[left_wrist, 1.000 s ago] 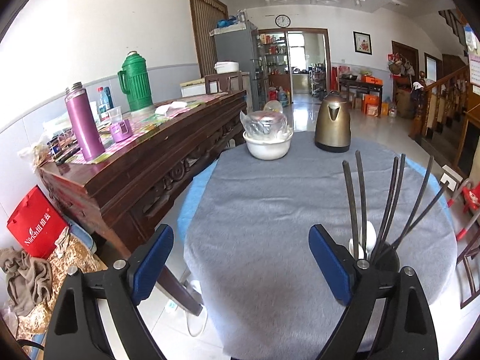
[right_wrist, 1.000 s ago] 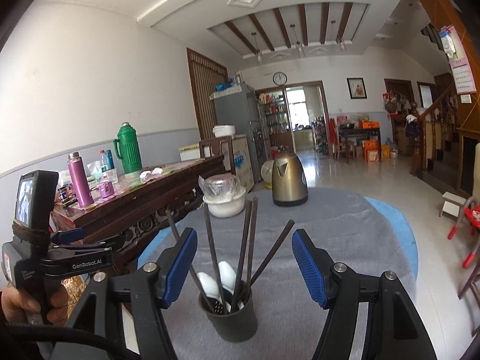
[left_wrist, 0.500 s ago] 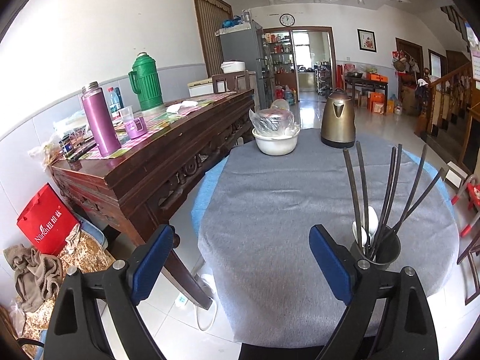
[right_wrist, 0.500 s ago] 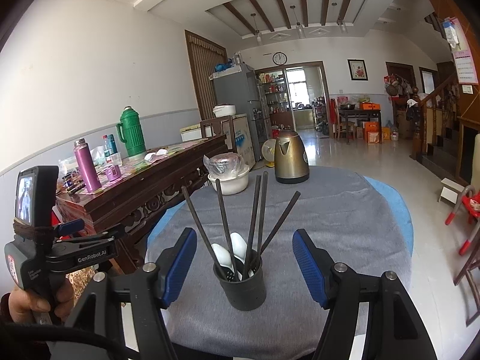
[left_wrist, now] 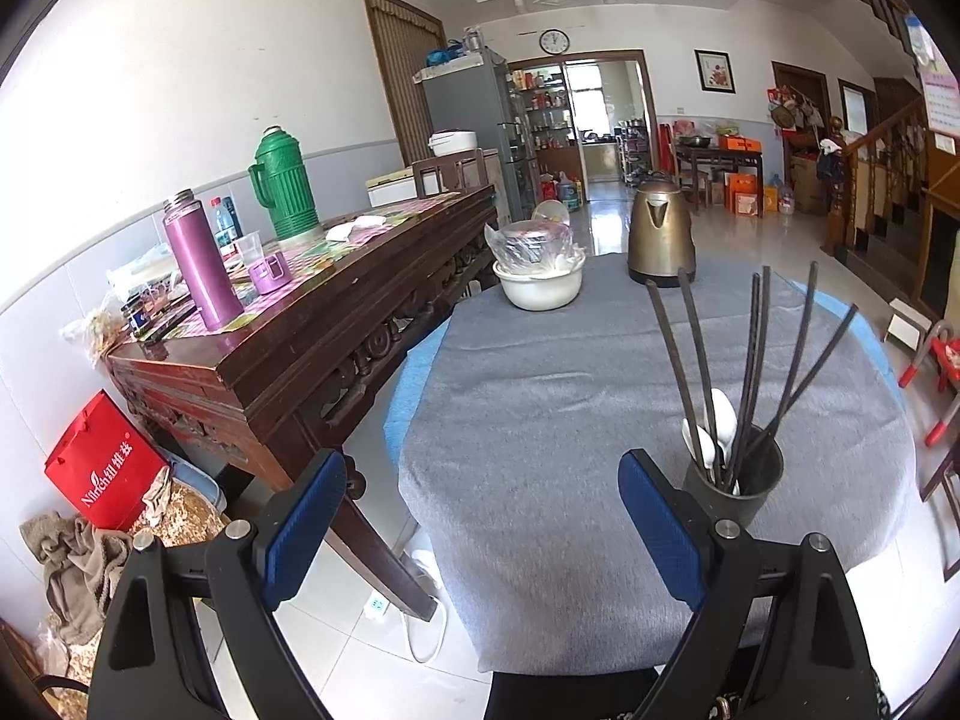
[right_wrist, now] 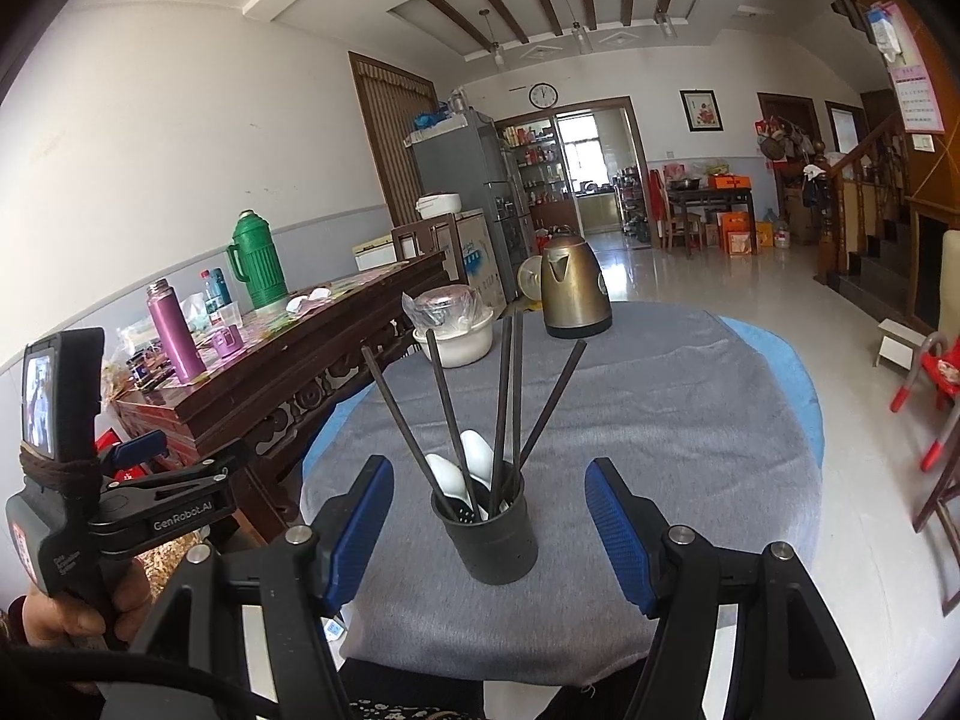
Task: Organize utensils
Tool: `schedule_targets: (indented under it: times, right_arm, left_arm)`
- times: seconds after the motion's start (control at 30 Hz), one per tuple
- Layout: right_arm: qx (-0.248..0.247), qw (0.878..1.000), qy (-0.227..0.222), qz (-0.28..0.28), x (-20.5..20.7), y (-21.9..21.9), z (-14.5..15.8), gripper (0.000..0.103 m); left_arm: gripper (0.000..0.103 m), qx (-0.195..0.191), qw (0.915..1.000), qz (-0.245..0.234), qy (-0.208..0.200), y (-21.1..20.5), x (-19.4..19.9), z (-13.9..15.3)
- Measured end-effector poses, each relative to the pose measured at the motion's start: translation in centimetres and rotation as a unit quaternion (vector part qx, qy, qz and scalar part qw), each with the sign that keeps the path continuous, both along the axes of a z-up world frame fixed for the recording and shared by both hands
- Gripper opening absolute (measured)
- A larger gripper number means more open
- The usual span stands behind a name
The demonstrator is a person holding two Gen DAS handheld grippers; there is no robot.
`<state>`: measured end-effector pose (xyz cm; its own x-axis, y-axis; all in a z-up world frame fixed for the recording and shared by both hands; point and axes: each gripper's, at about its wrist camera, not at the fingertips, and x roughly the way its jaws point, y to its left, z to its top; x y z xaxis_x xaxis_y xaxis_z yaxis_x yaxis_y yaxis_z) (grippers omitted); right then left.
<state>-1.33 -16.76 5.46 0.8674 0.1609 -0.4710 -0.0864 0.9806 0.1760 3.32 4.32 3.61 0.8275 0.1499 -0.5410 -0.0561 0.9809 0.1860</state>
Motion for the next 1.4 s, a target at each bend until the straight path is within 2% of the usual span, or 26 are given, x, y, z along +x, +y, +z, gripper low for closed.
schedule_targets:
  times: [0.43,1.4]
  right_arm:
    - [0.018,1.000,0.012,-0.006,-0.1,-0.3,-0.7,0.070]
    - [0.020,0.999,0.025,0.004,0.3,0.2,-1.4,0.070]
  left_arm:
    - [0.092,0.011,0.9995,-0.025,0.013,-1.3,-0.9,-0.5]
    - [0.092,0.009,0.9995,-0.023,0.021,-1.5,-1.0,-0.9]
